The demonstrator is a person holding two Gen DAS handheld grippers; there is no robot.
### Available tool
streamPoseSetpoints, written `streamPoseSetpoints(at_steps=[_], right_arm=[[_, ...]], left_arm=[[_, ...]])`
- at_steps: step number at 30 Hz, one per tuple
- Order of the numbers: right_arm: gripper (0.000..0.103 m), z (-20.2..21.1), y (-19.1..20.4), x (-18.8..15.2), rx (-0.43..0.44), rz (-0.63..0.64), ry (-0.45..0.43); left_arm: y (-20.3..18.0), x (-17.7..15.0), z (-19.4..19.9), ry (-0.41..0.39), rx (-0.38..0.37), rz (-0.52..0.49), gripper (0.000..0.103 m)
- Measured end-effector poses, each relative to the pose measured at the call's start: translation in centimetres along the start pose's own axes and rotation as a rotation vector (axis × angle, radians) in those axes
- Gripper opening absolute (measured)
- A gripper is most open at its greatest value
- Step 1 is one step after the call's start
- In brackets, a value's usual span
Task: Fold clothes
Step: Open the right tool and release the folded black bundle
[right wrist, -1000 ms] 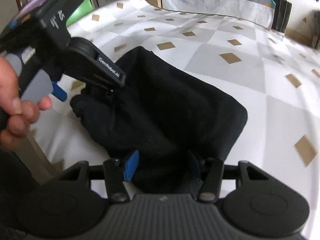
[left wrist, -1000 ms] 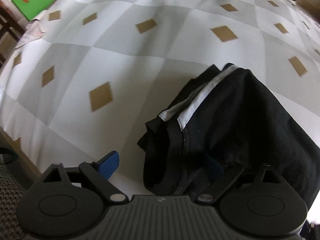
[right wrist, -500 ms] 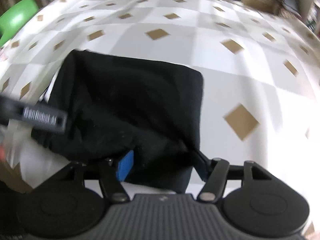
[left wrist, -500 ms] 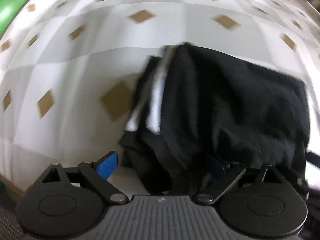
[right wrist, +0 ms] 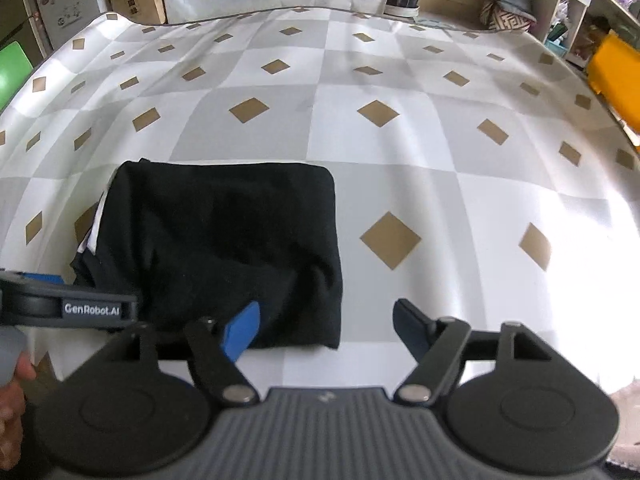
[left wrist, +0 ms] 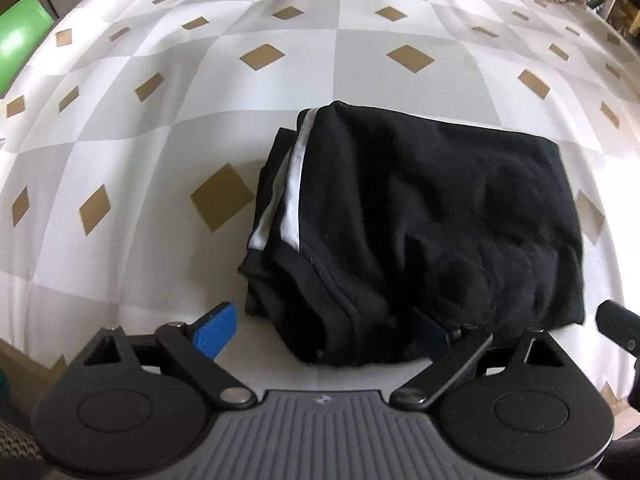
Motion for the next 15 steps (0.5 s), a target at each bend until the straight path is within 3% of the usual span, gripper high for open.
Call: streamPoseSetpoints(at_steps=[6, 10, 15], right_arm=[[0.073, 1.3, -0.2, -0.9, 0.002, -0.019, -0.026], [0.073, 1.7, -0.6, -1.1, 0.014, -0.036, -0.039], [0.073, 1.8, -1.4, -1.0, 0.003, -0.094, -0.045]], left_arm=[[-0.7, -1.4, 2.1, -0.059, 0.001, -0.032, 0.094], [-0.6, -1.4, 3.6, -0.108, -0.005, -0.009, 0.094], [-0.1, -1.5, 4.2, -0.107, -0.001, 0.040, 0.094]])
Point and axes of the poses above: each gripper's, at about its wrist camera, not at the fingertips, and z roughly against the way its jaws point, y to its left, x to its top, the point moved 7 cm from there along -z, roughly the way its jaws point, and after that the axes turned 5 degrees about -x, right-handed, at the moved point
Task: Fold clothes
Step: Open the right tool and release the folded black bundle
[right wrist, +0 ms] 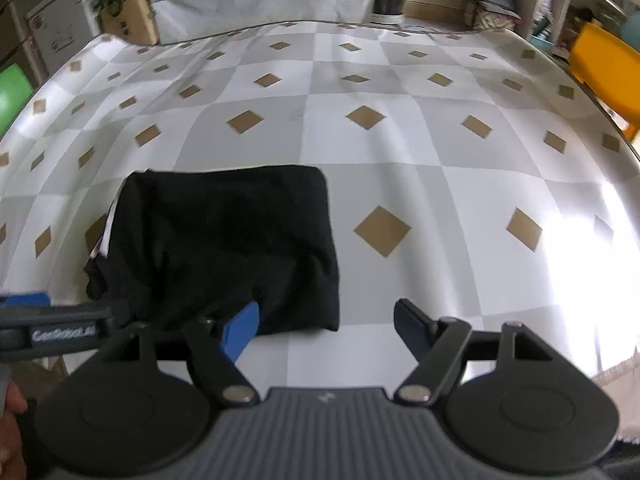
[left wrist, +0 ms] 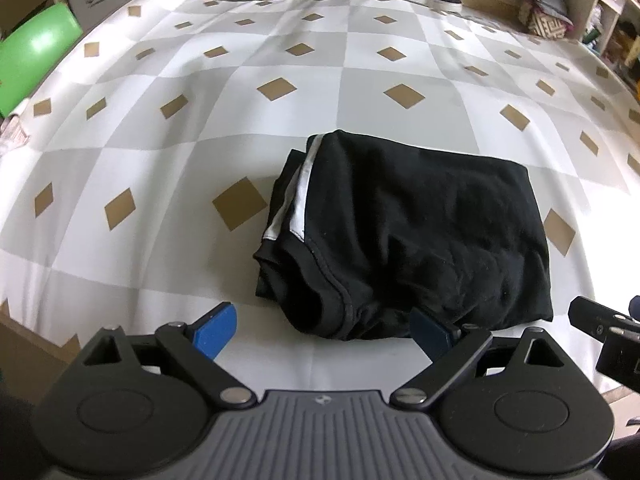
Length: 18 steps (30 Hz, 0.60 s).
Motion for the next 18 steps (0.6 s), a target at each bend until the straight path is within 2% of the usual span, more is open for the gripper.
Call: streamPoseSetpoints(at_steps=[6, 18], right_arm=[[0.073, 0.2, -1.2, 0.2, 0.026, -0.041, -0.012], [0.073, -0.1, -1.7, -0.3, -0.036, -0.004, 0.046]], left_arm=[[-0.3, -0.6, 1.0, -0.003, 0.053, -0.007, 0.094], [-1.2, -2.4, 3.3, 0.013, 0.090, -0.023, 0.094]])
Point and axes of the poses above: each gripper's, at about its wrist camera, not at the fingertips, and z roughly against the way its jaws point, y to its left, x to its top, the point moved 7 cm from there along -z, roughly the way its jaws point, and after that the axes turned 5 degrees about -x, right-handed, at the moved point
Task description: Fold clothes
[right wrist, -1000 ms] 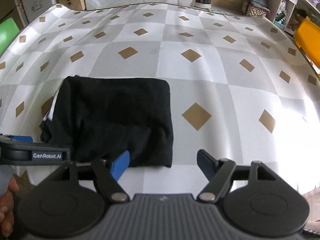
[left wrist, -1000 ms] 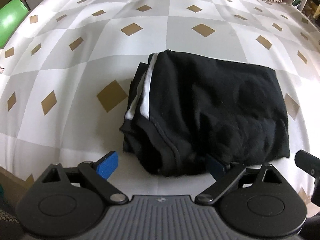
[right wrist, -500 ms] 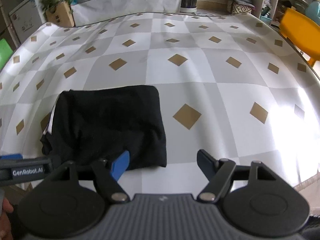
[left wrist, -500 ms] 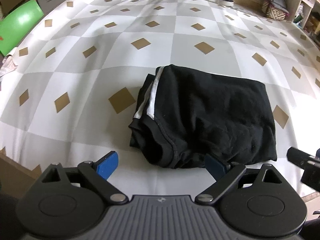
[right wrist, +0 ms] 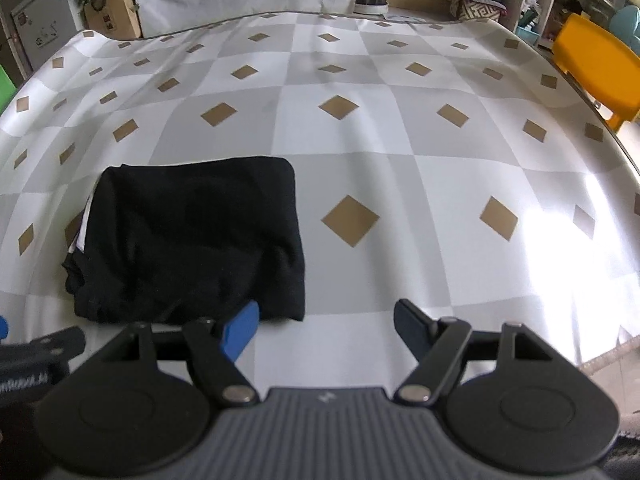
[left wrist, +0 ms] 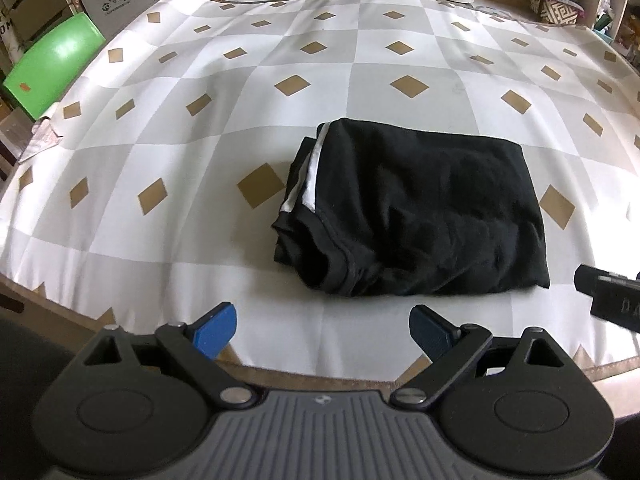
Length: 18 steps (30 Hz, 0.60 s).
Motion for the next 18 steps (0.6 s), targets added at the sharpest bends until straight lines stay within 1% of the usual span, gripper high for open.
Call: streamPoseSetpoints(at_steps=[4, 11, 18], right_arm=[[0.073, 0.2, -0.2, -0.1, 0.025, -0.014, 0.006], [0.073, 0.9, -0.3, -0.9, 0.009, 0.019, 0.003], [0.073, 1.9, -1.0, -1.6, 0.045, -0.029, -0.008]], left_arm=[[0.1, -0.3, 0.7, -0.004, -0.005, 0.013, 0.094], [-0.1, -0.4, 1.8, -0.017, -0.011, 0.014, 0.094], [-0.3, -0.5, 3.4, -0.038, -0.031, 0.007, 0.094]])
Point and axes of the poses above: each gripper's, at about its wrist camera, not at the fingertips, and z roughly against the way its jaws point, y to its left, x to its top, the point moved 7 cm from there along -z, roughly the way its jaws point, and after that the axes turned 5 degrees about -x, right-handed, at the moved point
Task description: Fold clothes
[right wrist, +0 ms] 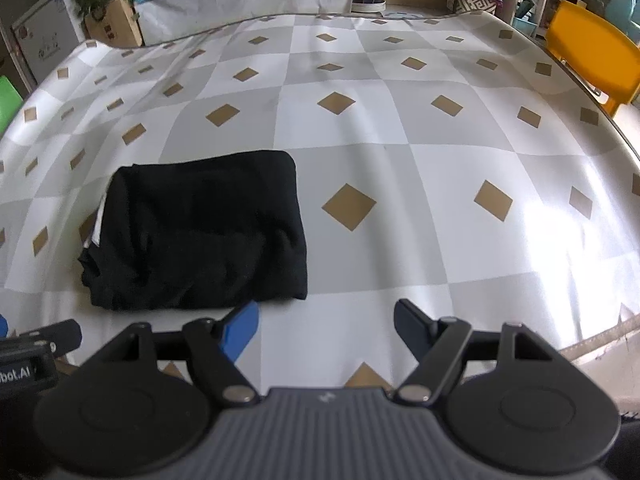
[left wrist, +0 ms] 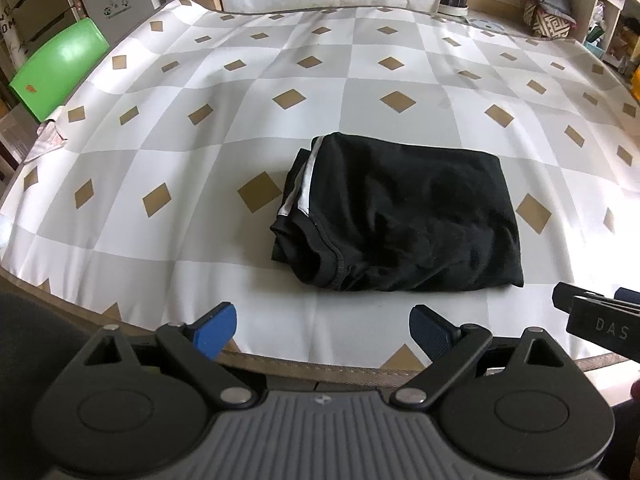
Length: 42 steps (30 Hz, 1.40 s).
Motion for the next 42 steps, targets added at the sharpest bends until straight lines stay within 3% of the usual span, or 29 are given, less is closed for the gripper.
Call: streamPoseSetpoints(at_steps=[4, 10, 20, 42], right_arm=[[0.073, 0.5, 0.4, -0.3, 0.051, -0.002, -0.006], [0.073, 0.4, 0.6, -0.9, 0.035, -0.011, 0.047], [0.073, 1.1, 0.3, -0.5, 0.063, -0.065, 0.007], [0.073, 1.4, 0.9, -0.4, 0.095, -0.090, 0.020]], left_arm=[[0.0, -0.2, 0.9, -0.003, 0.006, -0.011, 0.094], [0.2, -0.3, 2.1, -0.019, 0.003, 0.000, 0.094], [0.4, -0.5, 2.9, -0.018, 0.022, 0.000, 0.094], [1.0, -0.5, 3.3, 0.001, 0.017, 0.039, 0.094]])
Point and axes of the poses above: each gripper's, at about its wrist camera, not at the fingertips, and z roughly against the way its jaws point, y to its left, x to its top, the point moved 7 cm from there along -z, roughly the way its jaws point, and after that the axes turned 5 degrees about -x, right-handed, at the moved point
